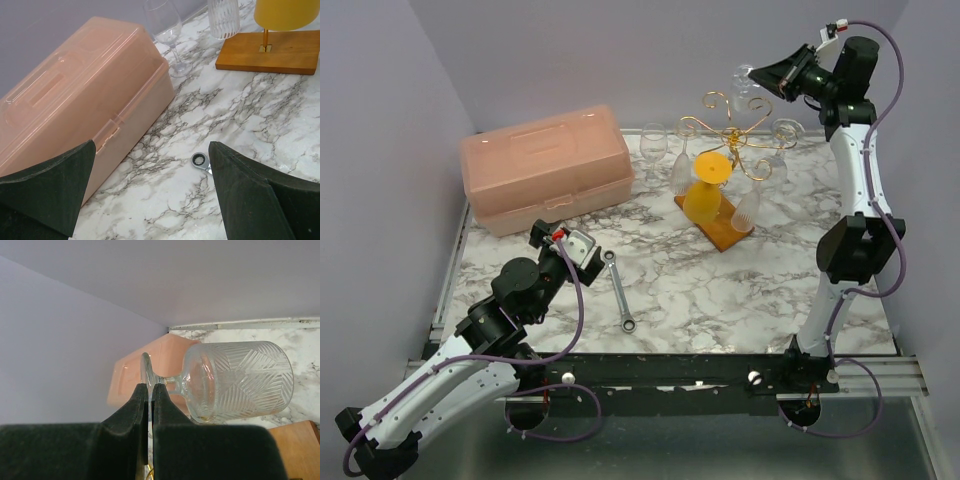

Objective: Place the wine glass upside down on the wine glass rack
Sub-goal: Turn the wine glass upside down at the wine rack.

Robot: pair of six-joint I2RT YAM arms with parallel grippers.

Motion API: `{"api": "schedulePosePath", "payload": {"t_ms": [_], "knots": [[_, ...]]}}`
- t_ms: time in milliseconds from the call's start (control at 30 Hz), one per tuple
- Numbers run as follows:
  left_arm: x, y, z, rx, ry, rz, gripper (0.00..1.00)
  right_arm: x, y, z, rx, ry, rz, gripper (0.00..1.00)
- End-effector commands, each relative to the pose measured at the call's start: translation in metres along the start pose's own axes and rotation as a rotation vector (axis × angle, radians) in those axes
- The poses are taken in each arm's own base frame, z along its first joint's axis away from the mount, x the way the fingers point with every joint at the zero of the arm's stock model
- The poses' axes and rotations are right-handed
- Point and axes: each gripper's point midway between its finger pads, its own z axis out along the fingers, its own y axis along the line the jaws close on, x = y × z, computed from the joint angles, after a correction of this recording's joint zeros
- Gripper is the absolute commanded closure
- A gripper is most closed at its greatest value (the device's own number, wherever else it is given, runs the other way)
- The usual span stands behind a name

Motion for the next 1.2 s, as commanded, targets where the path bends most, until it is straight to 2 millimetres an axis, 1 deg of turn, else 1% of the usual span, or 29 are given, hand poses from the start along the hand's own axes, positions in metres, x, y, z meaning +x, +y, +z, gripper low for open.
{"api": "schedulePosePath", "payload": {"t_ms": [0,167,267,467,867,1167], "knots": [[-0.001,-0.002,0.002,0.008,-0.012,0.002,0.02,0.000,0.003,0.001,-0.026,0.022,-0.019,1.00],[0.000,-0.001,0.002,0.005,-0.011,0.002,0.02,0.003,-0.008,0.006,-0.010,0.025,0.024,1.00],[0.000,-0.001,0.002,0.004,-0.012,0.002,0.01,0.006,-0.010,0.006,-0.010,0.036,0.051,1.00],[0.001,-0.001,0.003,0.004,-0.006,0.004,0.02,0.007,-0.005,0.002,-0.021,0.044,0.090,1.00],[0.003,-0.001,0.004,0.003,0.002,0.006,0.01,0.003,-0.011,-0.007,-0.028,0.062,0.139,1.00],[0.004,-0.001,0.005,0.000,0.006,0.005,0.02,0.007,-0.017,-0.004,-0.051,0.098,0.149,1.00]]}}
